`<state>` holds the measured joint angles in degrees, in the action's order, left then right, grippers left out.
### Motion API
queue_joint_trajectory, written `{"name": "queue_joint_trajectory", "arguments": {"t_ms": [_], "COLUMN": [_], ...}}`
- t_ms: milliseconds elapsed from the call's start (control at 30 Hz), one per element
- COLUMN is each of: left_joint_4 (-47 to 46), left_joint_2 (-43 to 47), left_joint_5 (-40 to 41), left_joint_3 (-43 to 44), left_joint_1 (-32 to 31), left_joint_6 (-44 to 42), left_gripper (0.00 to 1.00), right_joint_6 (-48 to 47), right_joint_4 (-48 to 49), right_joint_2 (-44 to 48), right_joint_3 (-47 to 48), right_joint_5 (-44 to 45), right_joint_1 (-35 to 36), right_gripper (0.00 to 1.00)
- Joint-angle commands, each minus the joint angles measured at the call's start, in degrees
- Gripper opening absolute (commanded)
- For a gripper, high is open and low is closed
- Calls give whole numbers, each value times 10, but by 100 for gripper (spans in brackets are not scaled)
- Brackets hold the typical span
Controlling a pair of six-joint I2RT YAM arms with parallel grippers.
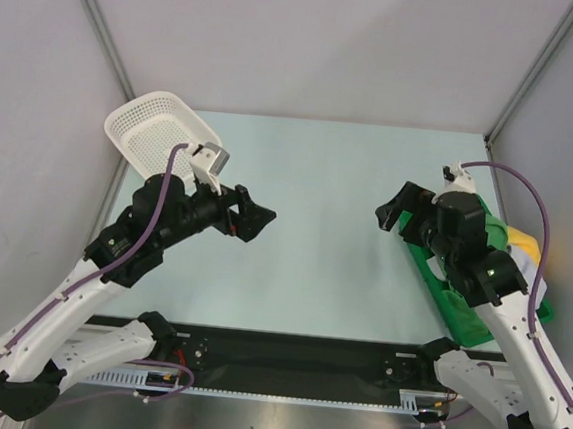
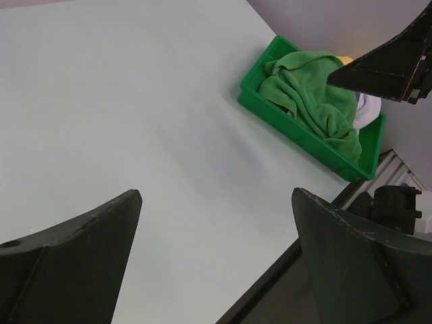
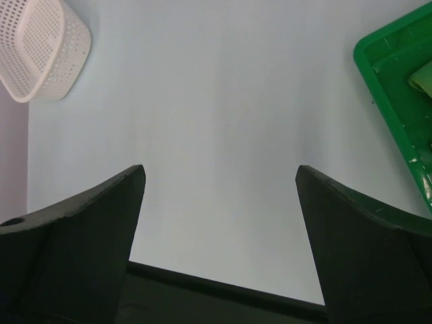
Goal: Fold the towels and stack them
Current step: Grab crumpled towel
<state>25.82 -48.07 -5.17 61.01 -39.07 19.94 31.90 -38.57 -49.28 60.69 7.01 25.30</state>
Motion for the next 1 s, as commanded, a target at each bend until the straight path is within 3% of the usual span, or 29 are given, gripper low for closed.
{"name": "queue_joint_trajectory", "arguments": {"t_ms": [0, 67, 200, 300, 333, 433, 567, 700, 800, 967], "left_joint_4": [-15, -11, -13, -25, -26, -18, -20, -6, 10, 13], "left_joint_2": [5, 4, 11, 12, 11, -1, -10, -26, -40, -47], "left_joint_5": [3, 5, -1, -24, -34, -47, -63, -76, -71, -65], "left_joint_3": [-1, -1, -13, -30, -33, -30, -37, -34, -22, -12], "left_joint_1": [3, 3, 3, 3, 3, 3, 3, 3, 3, 3], "left_joint_6": [-8, -8, 0, 8, 11, 12, 18, 19, 14, 22], "left_gripper": [100, 100, 100, 100, 100, 100, 100, 100, 100, 100], "right_joint_6": [6, 11, 43, 5, -17, -31, -32, -41, -72, -105], "right_joint_4": [-5, -18, -98, -106, -93, -95, -75, -11, 52, 100], "right_joint_2": [8, 7, -45, -90, -100, -132, -144, -135, -131, -166], "right_joint_3": [24, 23, 67, 85, 74, 60, 20, -42, -87, -100], "right_joint_5": [49, 96, 287, 236, 226, 256, 280, 189, 137, 130], "right_joint_1": [-3, -4, -45, -153, -207, -269, -376, -456, -469, -475], "right_gripper": [100, 100, 92, 82, 74, 60, 56, 51, 49, 45]}}
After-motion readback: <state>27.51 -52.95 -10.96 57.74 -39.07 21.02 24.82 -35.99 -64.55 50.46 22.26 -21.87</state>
